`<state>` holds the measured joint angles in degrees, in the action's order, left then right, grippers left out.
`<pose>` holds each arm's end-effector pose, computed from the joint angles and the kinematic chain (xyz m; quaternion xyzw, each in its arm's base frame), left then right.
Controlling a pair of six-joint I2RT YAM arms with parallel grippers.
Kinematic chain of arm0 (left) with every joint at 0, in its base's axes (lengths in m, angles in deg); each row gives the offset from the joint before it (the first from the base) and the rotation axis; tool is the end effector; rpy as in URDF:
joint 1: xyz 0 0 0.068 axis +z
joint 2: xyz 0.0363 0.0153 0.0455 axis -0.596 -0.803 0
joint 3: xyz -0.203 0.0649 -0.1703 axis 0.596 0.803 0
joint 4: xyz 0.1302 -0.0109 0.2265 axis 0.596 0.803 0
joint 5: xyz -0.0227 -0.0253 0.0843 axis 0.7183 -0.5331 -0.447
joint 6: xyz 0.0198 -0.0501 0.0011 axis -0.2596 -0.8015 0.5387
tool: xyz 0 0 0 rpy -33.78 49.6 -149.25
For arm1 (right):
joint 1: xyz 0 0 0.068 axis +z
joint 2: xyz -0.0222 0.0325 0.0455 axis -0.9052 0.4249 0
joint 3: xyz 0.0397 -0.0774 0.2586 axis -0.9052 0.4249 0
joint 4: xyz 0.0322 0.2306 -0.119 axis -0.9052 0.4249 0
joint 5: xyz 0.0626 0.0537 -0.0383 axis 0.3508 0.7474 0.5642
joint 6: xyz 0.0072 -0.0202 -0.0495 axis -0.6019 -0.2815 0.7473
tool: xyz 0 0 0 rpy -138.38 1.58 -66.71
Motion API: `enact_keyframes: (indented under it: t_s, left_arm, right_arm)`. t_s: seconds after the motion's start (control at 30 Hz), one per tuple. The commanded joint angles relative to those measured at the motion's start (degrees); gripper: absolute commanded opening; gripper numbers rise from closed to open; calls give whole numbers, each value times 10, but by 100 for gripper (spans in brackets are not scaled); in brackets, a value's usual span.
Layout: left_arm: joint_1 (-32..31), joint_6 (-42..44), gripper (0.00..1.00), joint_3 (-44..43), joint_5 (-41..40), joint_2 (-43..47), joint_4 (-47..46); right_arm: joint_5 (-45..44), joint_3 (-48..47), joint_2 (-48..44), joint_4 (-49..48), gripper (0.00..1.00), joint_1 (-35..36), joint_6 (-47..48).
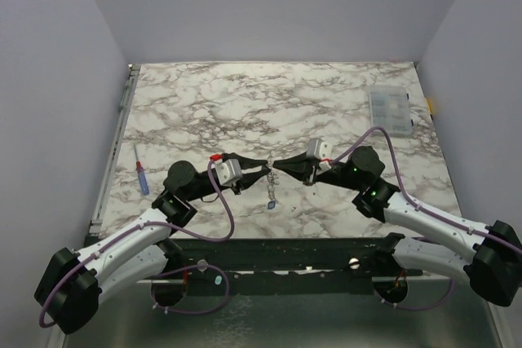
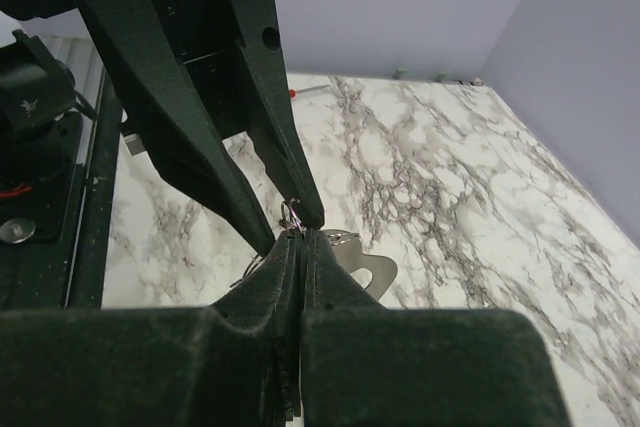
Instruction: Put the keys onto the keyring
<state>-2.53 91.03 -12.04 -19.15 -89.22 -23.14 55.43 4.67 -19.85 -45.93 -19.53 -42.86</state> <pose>0.1386 -0.1382 0.2718 0.4497 0.4795 -0.3784 0.6517 0.1505 0.1779 0.2920 -0.4845 0.4735 0.3682 0.6368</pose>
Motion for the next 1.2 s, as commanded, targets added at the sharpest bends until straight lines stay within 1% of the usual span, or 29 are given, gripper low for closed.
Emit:
enact_keyframes:
  t_s: [0.0,0.03,0.1,0.17,0.2,0.23,0.43,0.57,0.6,0.7,0.73,0.83,0.97,1.07,1.17]
  left_arm:
    - [1,-6,30,-8,6,-3,-20]
    - [2,-6,28,-8,8,-3,-21]
    - [1,-7,20,-8,8,-3,-22]
    - [1,-9,8,-9,3,-5,-23]
    - [1,-9,2,-9,3,-6,-23]
    - [1,-9,0,-9,3,-6,-23]
    - [1,-5,0,-7,2,-1,-28]
    - [1,12,0,1,4,14,-28]
    - [1,15,0,3,2,18,-28]
    - [2,27,0,5,-7,28,-19]
    - [1,33,0,3,-10,30,-12]
    - [1,51,0,-2,-21,35,15]
    - [1,77,0,-9,-37,37,51]
    - [1,107,0,-20,-47,33,96]
    - [1,127,0,-32,-56,24,135]
  right_arm:
    - [19,5,3,-35,1,-1,-6]
    - [21,5,3,-36,1,-1,-6]
    - [23,4,5,-36,1,-1,-6]
    - [24,4,6,-35,1,-1,-6]
    - [23,4,6,-36,1,-1,-6]
    - [24,5,7,-36,1,-1,-6]
    - [37,3,10,-31,1,0,-6]
    - [49,-8,18,1,2,-1,3]
    - [50,-12,19,13,4,-1,8]
    - [50,-28,22,49,19,-1,20]
    - [49,-31,22,57,23,-1,22]
    - [41,-39,16,81,29,-1,31]
    - [38,-60,7,128,35,-1,50]
    - [46,-78,7,164,37,0,70]
    - [49,-105,25,209,36,-1,96]
